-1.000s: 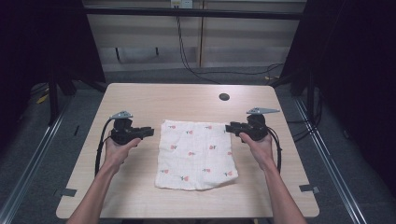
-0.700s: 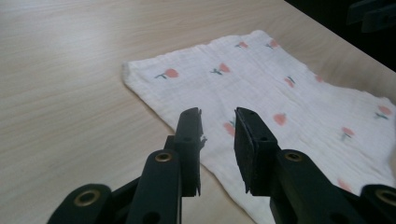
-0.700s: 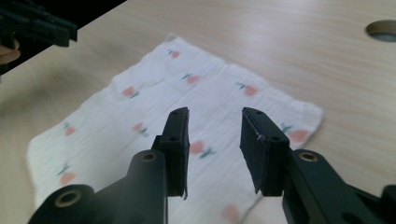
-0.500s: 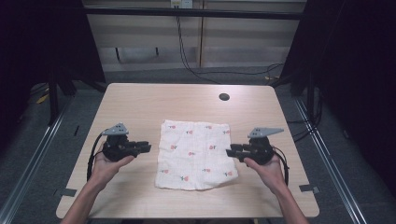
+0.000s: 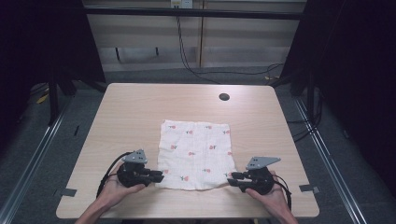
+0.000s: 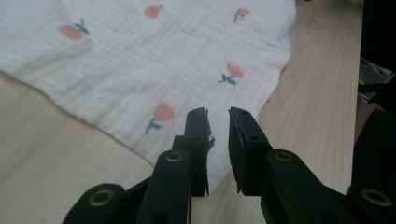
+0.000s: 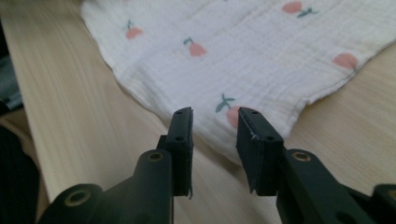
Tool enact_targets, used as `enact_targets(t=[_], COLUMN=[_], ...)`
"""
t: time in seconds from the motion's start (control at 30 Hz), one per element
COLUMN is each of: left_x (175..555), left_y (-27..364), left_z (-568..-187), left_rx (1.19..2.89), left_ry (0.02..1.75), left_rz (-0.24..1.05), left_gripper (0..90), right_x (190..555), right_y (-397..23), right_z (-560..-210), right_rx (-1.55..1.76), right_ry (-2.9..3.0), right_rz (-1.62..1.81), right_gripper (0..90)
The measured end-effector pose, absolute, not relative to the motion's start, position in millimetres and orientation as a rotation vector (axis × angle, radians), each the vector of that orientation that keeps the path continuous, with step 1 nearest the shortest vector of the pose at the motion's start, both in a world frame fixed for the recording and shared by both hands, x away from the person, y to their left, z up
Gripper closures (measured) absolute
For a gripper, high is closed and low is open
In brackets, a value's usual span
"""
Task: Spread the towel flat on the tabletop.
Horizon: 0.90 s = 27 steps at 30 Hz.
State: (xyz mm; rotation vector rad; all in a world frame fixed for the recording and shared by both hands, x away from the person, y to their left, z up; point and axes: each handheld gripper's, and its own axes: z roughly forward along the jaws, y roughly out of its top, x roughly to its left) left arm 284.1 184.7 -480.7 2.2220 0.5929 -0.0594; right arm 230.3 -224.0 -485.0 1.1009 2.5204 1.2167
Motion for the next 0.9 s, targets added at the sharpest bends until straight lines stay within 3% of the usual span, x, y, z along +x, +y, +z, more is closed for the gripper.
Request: enact_targets(t=[0.17,0.37,0.5,0.6,0.67,0.73,0.8,0.9], left_x=[285.3,276.4,274.5,276.6,278.0,278.2,279.1,275.3], left_y=[184.9,183.5,183.4,183.8,184.3,184.3,187.1,188.4], left_z=[-492.6,-494.6,-494.7,-495.3,-494.8,-495.2,-494.9,-494.4], left_rx=[2.265,2.293,2.312,2.301,2.303,2.298,2.299,2.296], left_ry=[0.601,0.579,0.566,0.59,0.611,0.615,0.627,0.638], left_rz=[-0.1,-0.052,0.019,0.001,-0.023,-0.021,-0.047,-0.025], left_gripper=[72.5,68.8,80.4,89.7,90.0,90.0,90.0,90.0], right_x=[240.4,241.8,228.6,226.3,226.8,228.4,233.6,236.1], right_y=[-218.5,-210.3,-216.9,-215.7,-214.3,-208.5,-206.8,-209.8], right_z=[-490.7,-494.8,-490.9,-494.3,-494.2,-496.7,-496.8,-495.3], right_rx=[1.068,1.012,1.005,0.972,0.967,0.925,0.965,1.002], right_ry=[2.541,2.59,2.576,2.562,2.564,2.56,2.549,2.556], right_rz=[1.181,1.166,1.169,1.121,1.118,1.085,1.102,1.15], right_gripper=[61.1,56.6,55.2,56.9,57.4,60.4,74.2,79.8])
